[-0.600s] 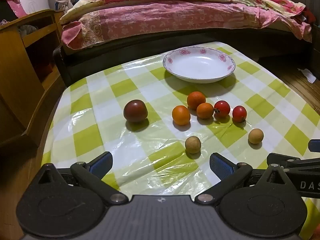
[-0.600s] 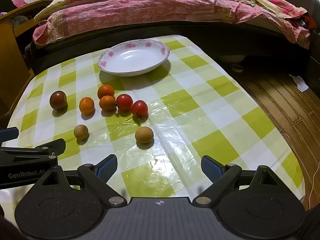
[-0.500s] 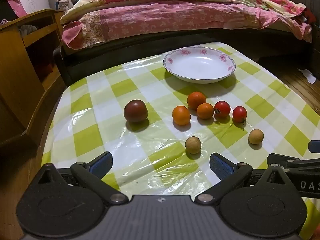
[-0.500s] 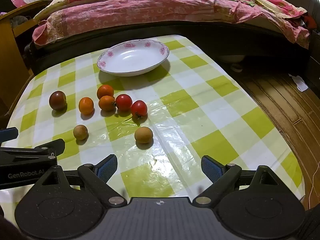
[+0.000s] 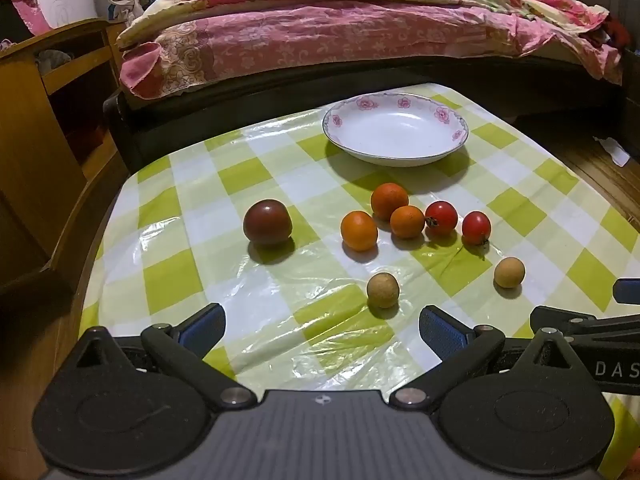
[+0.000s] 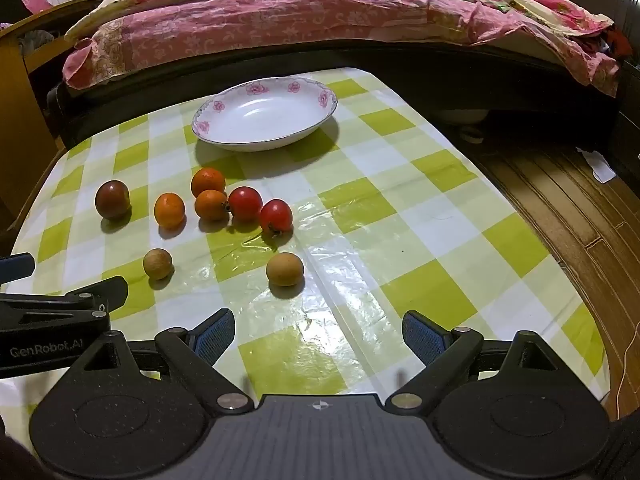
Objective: Organize fruits
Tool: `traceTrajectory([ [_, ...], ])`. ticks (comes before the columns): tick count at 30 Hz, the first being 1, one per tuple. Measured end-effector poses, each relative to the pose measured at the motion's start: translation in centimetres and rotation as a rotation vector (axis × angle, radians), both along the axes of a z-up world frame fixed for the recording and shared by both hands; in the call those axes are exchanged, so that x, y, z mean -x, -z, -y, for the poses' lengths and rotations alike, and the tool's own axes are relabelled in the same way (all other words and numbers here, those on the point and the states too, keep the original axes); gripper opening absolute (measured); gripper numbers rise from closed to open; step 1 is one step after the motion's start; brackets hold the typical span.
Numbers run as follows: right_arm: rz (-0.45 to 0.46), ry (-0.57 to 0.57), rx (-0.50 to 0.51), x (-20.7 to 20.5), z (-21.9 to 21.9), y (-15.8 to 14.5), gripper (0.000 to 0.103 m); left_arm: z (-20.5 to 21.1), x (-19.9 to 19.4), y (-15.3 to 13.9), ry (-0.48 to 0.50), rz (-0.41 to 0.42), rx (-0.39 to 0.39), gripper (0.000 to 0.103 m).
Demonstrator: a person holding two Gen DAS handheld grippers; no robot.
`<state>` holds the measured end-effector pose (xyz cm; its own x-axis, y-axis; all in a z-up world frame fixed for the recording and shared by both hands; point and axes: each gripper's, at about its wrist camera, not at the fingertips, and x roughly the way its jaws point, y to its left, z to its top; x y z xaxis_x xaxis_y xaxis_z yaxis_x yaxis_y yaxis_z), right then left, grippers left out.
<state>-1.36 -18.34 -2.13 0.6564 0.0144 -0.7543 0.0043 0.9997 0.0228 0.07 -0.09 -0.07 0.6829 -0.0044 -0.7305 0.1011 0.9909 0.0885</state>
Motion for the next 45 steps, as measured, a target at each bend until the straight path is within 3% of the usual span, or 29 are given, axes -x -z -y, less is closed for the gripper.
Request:
traceTrajectory([
  [37,-0.026,-0.022,0.017,-0.8,-0.6,0.6,0.077,0.4,-0.2,0.6,0.043,0.018,-0.011,0.103],
  [45,-0.037,-0.020,0.017,-1.0,-0.6,0.8,0.076,0.2,-0.2,1.0,0.065,0.020,0.023,0.099],
])
